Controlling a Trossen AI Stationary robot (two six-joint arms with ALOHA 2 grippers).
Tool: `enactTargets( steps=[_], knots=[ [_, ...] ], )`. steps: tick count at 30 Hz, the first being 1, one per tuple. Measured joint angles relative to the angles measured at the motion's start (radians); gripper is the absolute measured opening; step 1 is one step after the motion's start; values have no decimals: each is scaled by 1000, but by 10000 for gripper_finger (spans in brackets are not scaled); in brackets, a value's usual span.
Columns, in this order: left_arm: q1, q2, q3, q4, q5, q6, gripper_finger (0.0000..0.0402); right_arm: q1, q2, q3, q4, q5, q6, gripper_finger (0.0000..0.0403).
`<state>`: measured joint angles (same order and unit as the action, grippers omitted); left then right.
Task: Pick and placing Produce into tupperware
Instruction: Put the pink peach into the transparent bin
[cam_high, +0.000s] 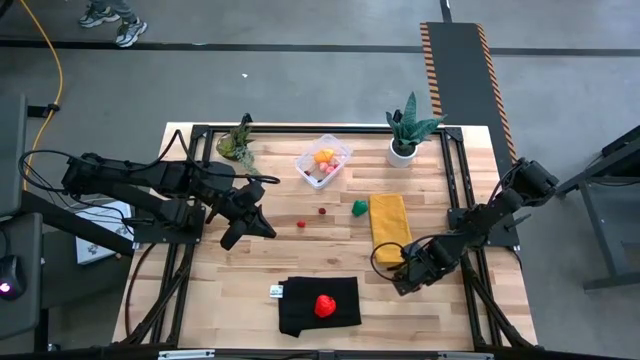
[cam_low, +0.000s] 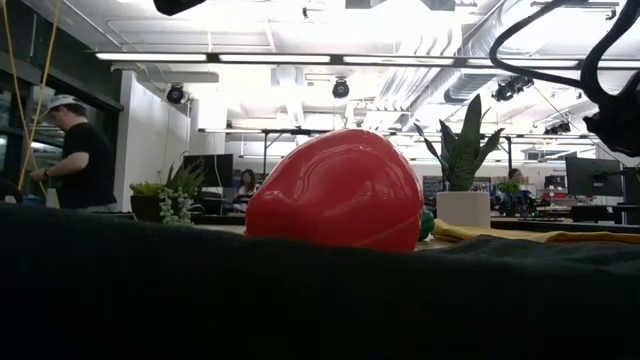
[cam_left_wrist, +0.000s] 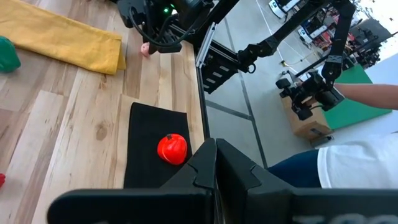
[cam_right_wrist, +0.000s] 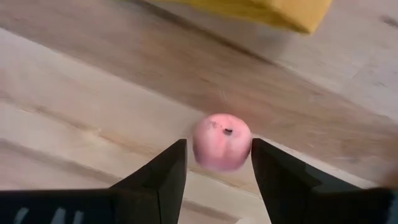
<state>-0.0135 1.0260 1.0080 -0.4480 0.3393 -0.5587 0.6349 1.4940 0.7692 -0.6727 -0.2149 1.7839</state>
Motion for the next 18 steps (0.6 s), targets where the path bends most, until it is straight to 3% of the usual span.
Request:
enactTargets(
  steps=[18],
  knots=[
    [0,0,0,0,1,-2,1,-9,31,0,19,-14,-4,171]
  ],
)
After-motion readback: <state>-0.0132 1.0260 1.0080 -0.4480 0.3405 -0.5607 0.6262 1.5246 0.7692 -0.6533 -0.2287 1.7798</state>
